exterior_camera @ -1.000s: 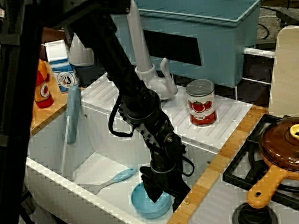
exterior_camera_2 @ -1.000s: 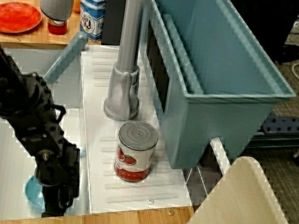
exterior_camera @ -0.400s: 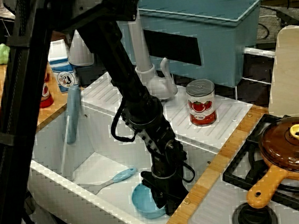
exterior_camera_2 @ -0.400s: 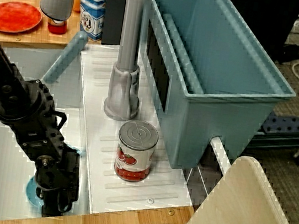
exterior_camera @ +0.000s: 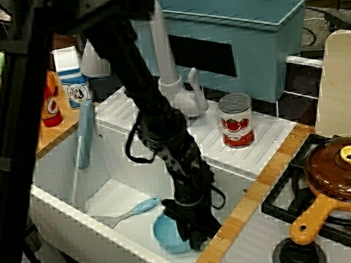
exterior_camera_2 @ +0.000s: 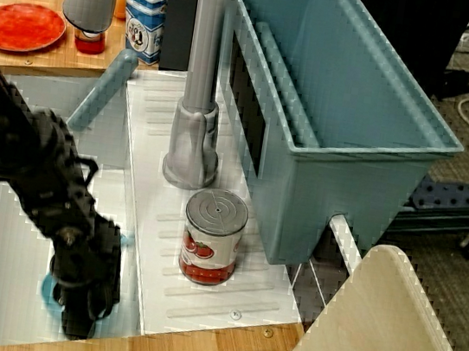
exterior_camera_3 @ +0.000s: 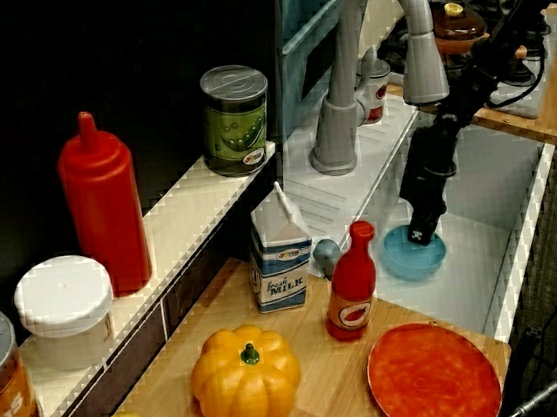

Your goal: Lift bowl

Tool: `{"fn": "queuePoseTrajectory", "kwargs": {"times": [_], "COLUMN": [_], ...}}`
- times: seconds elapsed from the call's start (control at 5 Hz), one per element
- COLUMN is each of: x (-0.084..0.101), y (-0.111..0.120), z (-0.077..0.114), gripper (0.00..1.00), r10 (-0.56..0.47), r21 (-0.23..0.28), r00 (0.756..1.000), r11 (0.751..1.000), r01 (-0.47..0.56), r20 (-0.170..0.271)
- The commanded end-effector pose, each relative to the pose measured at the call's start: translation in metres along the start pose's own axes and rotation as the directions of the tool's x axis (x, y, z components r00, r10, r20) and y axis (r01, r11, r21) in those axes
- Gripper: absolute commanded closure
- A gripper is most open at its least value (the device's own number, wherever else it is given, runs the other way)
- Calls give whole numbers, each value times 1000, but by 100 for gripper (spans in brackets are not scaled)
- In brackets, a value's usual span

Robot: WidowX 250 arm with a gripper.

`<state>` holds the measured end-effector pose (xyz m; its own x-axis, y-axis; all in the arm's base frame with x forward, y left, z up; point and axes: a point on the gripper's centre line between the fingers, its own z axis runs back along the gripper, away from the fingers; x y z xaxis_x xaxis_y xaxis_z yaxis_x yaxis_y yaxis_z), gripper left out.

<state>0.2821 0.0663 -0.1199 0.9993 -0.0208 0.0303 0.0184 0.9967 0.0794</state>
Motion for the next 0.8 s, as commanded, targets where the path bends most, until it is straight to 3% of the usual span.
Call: {"fn": "queuePoseTrajectory", "kwargs": {"times": [0.0,0.6], "x": [-2,-24], "y": [14,14], "z": [62,150], "gripper": [100,100], "r10": [6,38], "r21": [-9,-75], "r00": [996,979], "r11": [1000,997], "r01": [-5,-23], "r20": [92,198]}}
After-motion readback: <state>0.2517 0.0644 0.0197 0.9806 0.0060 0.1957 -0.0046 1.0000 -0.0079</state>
